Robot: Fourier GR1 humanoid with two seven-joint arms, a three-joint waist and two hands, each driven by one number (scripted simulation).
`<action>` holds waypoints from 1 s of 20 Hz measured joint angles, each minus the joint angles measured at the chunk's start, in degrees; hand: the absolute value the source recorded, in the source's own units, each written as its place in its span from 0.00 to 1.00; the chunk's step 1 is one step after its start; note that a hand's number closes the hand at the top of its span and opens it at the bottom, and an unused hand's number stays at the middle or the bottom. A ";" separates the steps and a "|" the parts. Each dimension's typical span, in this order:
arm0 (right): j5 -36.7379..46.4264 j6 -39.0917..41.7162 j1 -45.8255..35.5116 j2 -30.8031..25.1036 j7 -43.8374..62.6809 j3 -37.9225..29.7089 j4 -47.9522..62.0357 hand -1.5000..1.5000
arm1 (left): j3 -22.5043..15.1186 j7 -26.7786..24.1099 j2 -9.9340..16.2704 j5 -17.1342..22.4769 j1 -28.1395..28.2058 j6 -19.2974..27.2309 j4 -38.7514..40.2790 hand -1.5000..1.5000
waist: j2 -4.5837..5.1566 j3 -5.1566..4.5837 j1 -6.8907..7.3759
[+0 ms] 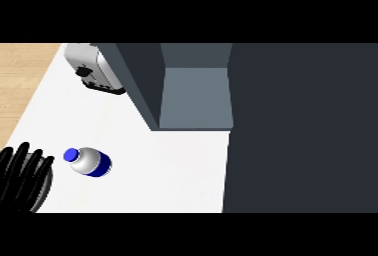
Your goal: Pick up the bottled water, place it into the cabinet and close the cabinet
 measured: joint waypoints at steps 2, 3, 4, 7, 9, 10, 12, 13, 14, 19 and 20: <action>0.49 0.67 0.75 0.35 -0.89 0.41 0.42 0.00 | 0.07 -2.05 -0.70 -0.24 2.11 -1.69 0.57 0.00 | 0.00 0.00 0.05; 0.91 0.73 0.79 0.53 -0.93 0.79 0.74 0.00 | 0.97 -2.09 -0.41 0.20 1.69 -1.99 1.25 0.00 | 0.01 -0.01 0.04; 1.72 0.09 0.33 0.95 -0.68 1.69 0.63 0.00 | 1.79 -2.39 -0.15 0.69 1.88 -2.68 1.69 0.00 | 0.03 0.00 0.07; 1.81 1.52 1.92 0.86 -2.50 1.37 0.98 0.00 | 2.47 -2.66 -0.41 1.10 2.59 -3.89 1.71 0.00 | 0.03 -0.01 0.01; 2.42 2.36 2.61 0.84 -3.71 1.45 1.40 0.00 | 2.04 -4.90 -0.98 0.34 3.46 -4.92 2.60 0.00 | 0.02 -0.01 0.00; 2.78 2.67 3.38 1.06 -4.34 1.89 1.27 0.00 | 2.57 -5.51 -1.05 0.71 3.92 -5.57 2.70 0.00 | 0.02 -0.01 0.00; 3.75 3.23 3.95 1.30 -5.48 2.57 2.06 0.00 | 4.62 -7.21 -0.58 2.33 5.28 -7.84 3.64 0.00 | 0.01 -0.01 0.08; 3.46 3.22 3.21 1.26 -5.38 2.18 2.55 0.00 | 5.19 -7.71 -0.74 2.48 4.80 -8.03 4.48 0.00 | 0.02 -0.01 0.09; 3.90 3.64 4.20 1.45 -6.25 2.70 2.67 0.00 | 6.19 -8.06 -0.53 2.93 4.86 -8.47 5.23 0.00 | 0.03 -0.01 0.05; 5.29 2.95 4.60 1.92 -7.96 4.06 3.10 0.00 | 10.54 -9.15 0.56 3.98 1.97 -8.91 9.81 0.00 | 0.05 -0.02 -0.04; 5.78 3.05 4.56 1.99 -8.59 4.23 3.68 0.00 | 10.92 -9.78 0.60 3.25 1.24 -9.03 10.97 0.00 | 0.06 -0.01 -0.06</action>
